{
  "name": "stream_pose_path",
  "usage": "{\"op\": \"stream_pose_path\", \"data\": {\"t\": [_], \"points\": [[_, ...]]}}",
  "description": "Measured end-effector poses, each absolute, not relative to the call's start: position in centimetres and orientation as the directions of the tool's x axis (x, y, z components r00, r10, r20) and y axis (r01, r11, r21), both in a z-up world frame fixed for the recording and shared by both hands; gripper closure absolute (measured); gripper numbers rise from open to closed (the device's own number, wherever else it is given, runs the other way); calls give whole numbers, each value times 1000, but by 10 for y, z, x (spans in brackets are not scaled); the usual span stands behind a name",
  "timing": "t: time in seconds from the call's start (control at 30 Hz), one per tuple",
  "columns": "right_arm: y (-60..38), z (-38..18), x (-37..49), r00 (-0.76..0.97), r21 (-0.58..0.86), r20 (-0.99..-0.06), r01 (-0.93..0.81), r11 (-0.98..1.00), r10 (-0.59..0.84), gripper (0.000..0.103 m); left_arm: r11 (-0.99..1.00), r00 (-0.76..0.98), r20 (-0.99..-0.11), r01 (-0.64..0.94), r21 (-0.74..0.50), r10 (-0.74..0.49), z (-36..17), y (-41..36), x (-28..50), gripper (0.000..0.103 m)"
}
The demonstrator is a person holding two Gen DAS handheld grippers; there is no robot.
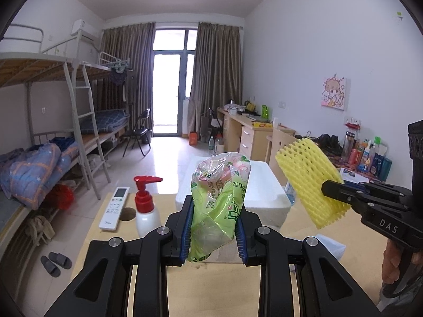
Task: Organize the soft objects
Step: 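Carry the yellow net and green bag up over the white foam box, then open the right tool to drop the yellow net into the box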
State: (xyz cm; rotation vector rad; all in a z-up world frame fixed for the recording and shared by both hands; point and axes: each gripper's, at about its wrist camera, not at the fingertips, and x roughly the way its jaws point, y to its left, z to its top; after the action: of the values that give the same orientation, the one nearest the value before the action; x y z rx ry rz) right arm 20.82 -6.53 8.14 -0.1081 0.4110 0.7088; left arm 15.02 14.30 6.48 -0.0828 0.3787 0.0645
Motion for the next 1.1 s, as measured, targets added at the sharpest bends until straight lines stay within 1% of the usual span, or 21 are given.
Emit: {"op": "stream_pose_path", "data": {"t": [0.2,0.33,0.6,1.1], "points": [[-53,81,227,685,32,-419,-644,764,595,90,995,926,-376,-72,-63,43,66,146,167,73],[-42,79,237,689,15,-443,-633,774,573,90,997,923,-382,-63,-36,45,66,146,178,73],[-26,83,260,671,17,-458,-650,760,583,90,996,921,-384,-84,-26,68,66,148,191,73],[4,71,292,624,30,-502,-679,733,599,89,994,911,-402,-109,-19,92,66,152,203,73]]}}
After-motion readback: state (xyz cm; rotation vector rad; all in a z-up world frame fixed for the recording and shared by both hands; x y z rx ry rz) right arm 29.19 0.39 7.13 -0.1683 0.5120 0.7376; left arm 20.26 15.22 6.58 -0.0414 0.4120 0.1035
